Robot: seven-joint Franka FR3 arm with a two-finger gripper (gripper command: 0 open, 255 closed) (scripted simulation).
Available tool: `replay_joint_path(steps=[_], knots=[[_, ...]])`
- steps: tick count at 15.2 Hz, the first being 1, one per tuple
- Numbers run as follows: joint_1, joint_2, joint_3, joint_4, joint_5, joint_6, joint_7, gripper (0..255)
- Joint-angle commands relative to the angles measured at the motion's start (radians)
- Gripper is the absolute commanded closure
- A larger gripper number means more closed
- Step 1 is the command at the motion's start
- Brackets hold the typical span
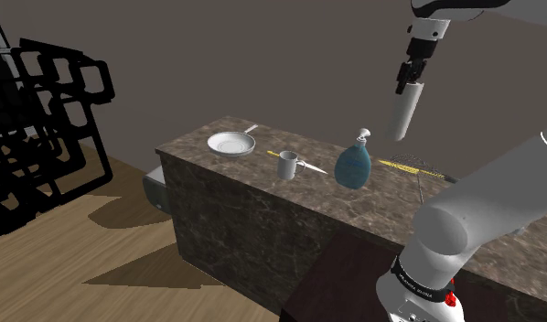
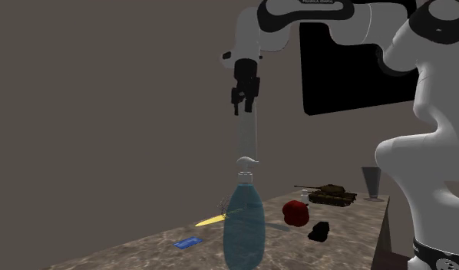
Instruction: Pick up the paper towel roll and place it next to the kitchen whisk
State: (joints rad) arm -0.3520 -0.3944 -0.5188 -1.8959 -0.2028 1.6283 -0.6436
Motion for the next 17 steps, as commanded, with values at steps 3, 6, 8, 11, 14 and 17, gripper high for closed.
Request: replay_joint_path(steps=[3, 6, 8, 11, 14, 17], knots=[[-0.034, -0.047, -0.049, -0.009, -0.034, -0.022, -0.080, 255], [-0.055, -0.067, -0.092, 0.005, -0.055, -0.043, -0.144, 255], [-0.068, -0.074, -0.123, 0.020, -0.068, -0.056, -0.190, 255], [-0.082, -0.077, -0.175, 0.051, -0.084, -0.075, -0.260, 255], [-0.091, -0.070, -0.234, 0.093, -0.095, -0.092, -0.336, 255], [-0.094, -0.052, -0.302, 0.144, -0.099, -0.109, -0.416, 255]])
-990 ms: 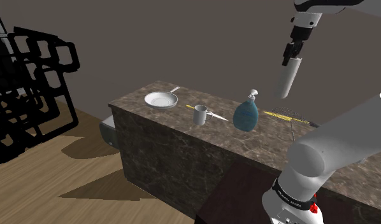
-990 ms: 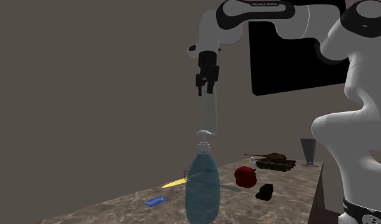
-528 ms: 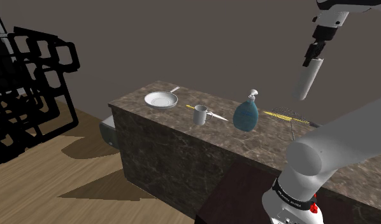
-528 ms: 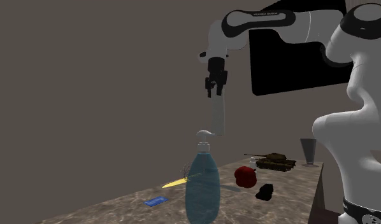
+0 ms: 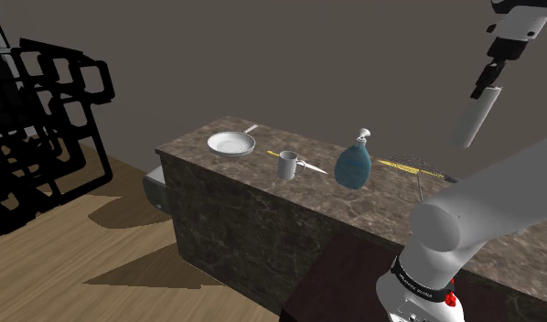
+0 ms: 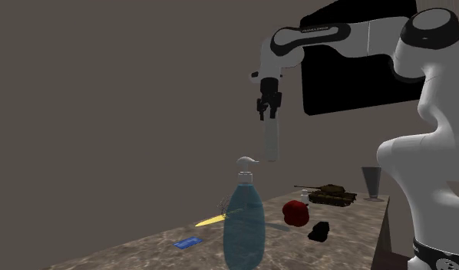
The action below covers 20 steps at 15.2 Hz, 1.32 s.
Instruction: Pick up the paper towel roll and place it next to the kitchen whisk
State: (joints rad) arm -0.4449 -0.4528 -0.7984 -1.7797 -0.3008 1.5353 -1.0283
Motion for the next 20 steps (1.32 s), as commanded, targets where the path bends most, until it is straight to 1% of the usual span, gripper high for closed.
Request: replay_joint_path(steps=[1, 4, 6, 8, 10, 11, 12, 13, 14, 17, 19, 20], knots=[[0.000, 0.016, -0.048, 0.048, 0.000, -0.021, -0.059, 255], [0.012, 0.052, -0.137, 0.114, 0.009, -0.035, -0.148, 255], [0.029, 0.086, -0.210, 0.165, 0.024, -0.044, -0.213, 255], [0.057, 0.130, -0.302, 0.222, 0.051, -0.053, -0.284, 255], [0.106, 0.190, -0.428, 0.285, 0.096, -0.062, -0.365, 255], [0.150, 0.227, -0.518, 0.320, 0.129, -0.067, -0.412, 255], [0.227, 0.270, -0.648, 0.357, 0.169, -0.073, -0.462, 255], [0.401, 0.279, -0.852, 0.406, 0.179, -0.087, -0.494, 255], [0.355, 0.259, -0.790, 0.383, 0.157, -0.073, -0.480, 255], [0.239, 0.281, -0.702, 0.315, 0.183, -0.023, -0.496, 255], [0.176, 0.275, -0.640, 0.274, 0.178, 0.007, -0.493, 255], [0.153, 0.267, -0.614, 0.254, 0.170, 0.021, -0.488, 255]])
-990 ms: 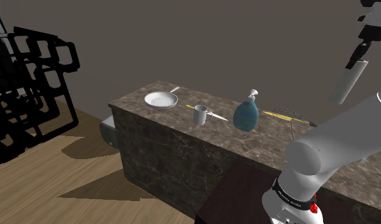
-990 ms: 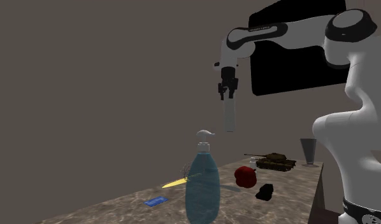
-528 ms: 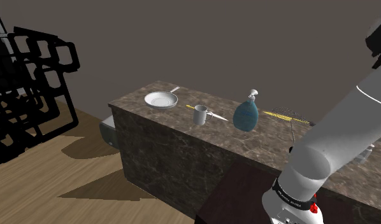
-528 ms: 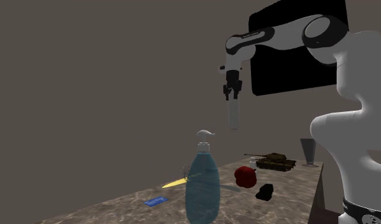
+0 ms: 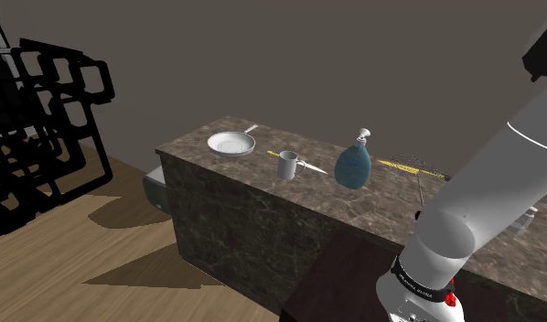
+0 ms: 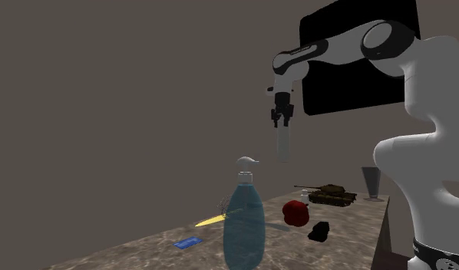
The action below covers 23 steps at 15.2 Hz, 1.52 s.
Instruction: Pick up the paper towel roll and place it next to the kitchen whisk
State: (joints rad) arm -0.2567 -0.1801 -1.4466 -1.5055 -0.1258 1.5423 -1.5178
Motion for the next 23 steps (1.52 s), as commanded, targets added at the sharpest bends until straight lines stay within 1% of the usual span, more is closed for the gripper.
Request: replay_joint_path(steps=[1, 5, 10, 16, 23], knots=[[-0.053, -0.015, 0.057, -0.040, -0.014, 0.028, 0.008, 255], [-0.101, -0.048, 0.116, -0.113, -0.044, 0.082, 0.029, 255], [-0.136, -0.077, 0.153, -0.197, -0.071, 0.148, 0.047, 255], [-0.157, -0.096, 0.166, -0.287, -0.091, 0.226, 0.059, 255], [-0.161, -0.101, 0.152, -0.381, -0.102, 0.319, 0.064, 255]])
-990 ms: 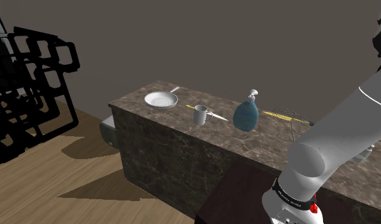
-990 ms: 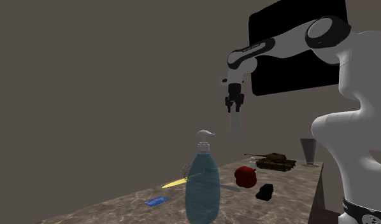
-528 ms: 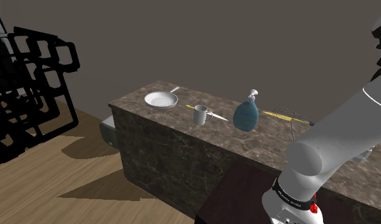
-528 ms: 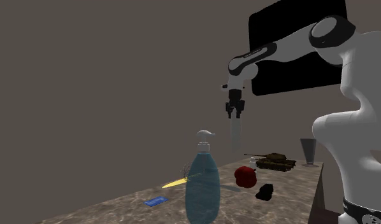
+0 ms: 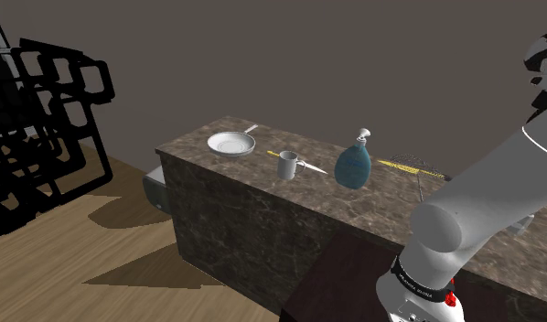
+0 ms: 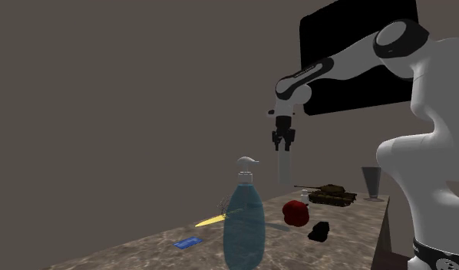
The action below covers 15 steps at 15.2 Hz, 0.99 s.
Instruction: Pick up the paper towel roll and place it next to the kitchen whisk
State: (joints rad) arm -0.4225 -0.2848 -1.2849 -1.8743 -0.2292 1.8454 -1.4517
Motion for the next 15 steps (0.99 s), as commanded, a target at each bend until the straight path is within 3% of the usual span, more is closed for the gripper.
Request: replay_joint_path(steps=[1, 9, 15], knots=[[0.006, 0.004, -0.015, -0.024, 0.001, 0.029, -0.003, 255], [0.035, 0.021, -0.072, -0.116, 0.008, 0.137, -0.013, 255], [0.091, 0.045, -0.150, -0.175, 0.023, 0.219, -0.028, 255]])
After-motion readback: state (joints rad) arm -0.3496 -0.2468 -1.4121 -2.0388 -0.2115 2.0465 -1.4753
